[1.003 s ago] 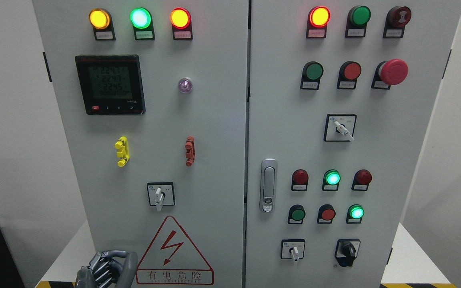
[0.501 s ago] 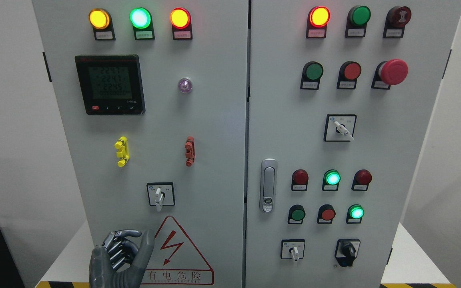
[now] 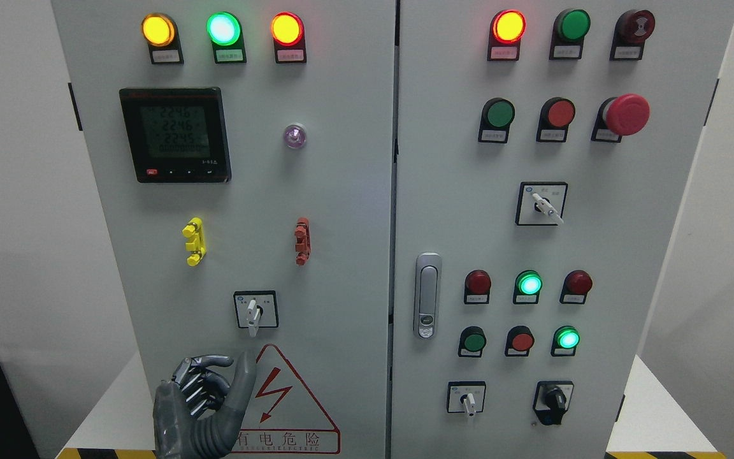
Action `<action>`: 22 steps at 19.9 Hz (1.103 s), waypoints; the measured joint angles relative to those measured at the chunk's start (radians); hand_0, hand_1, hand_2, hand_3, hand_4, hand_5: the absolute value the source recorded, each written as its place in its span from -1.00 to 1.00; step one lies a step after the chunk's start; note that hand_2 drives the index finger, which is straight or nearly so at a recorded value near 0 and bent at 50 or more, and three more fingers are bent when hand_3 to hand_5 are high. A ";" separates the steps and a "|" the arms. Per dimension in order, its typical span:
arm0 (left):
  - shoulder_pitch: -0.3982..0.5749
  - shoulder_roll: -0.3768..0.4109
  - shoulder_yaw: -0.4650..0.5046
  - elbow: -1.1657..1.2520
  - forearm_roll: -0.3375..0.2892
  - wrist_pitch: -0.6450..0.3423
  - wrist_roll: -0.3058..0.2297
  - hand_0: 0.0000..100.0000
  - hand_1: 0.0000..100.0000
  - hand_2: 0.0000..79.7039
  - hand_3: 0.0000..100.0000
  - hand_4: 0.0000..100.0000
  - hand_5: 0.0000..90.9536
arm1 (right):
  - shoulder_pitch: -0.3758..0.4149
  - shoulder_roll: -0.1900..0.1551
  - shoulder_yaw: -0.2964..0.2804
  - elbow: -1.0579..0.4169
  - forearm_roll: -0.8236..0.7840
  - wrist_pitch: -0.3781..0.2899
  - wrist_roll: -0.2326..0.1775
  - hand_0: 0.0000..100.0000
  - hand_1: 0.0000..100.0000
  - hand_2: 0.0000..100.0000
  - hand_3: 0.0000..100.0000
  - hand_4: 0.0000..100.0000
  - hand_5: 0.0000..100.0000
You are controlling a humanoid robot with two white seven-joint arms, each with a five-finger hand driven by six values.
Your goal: Turn on light switch 1
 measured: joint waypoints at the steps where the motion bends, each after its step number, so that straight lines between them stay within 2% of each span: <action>1: -0.003 -0.001 -0.004 0.001 -0.005 0.001 0.010 -1.00 0.08 0.37 0.83 0.87 0.90 | 0.000 0.000 0.000 0.000 0.000 0.000 0.000 -1.00 -1.00 -1.00 -1.00 -1.00 -1.00; 8: -0.022 -0.006 -0.024 0.011 -0.026 0.015 0.055 -1.00 0.09 0.38 0.82 0.87 0.90 | 0.000 0.000 0.000 0.000 0.000 0.000 0.003 -1.00 -1.00 -1.00 -1.00 -1.00 -1.00; 22: -0.079 -0.017 -0.041 0.028 -0.047 0.081 0.090 -1.00 0.12 0.37 0.85 0.88 0.90 | 0.000 0.000 0.000 0.000 0.000 0.000 0.000 -1.00 -1.00 -1.00 -1.00 -1.00 -1.00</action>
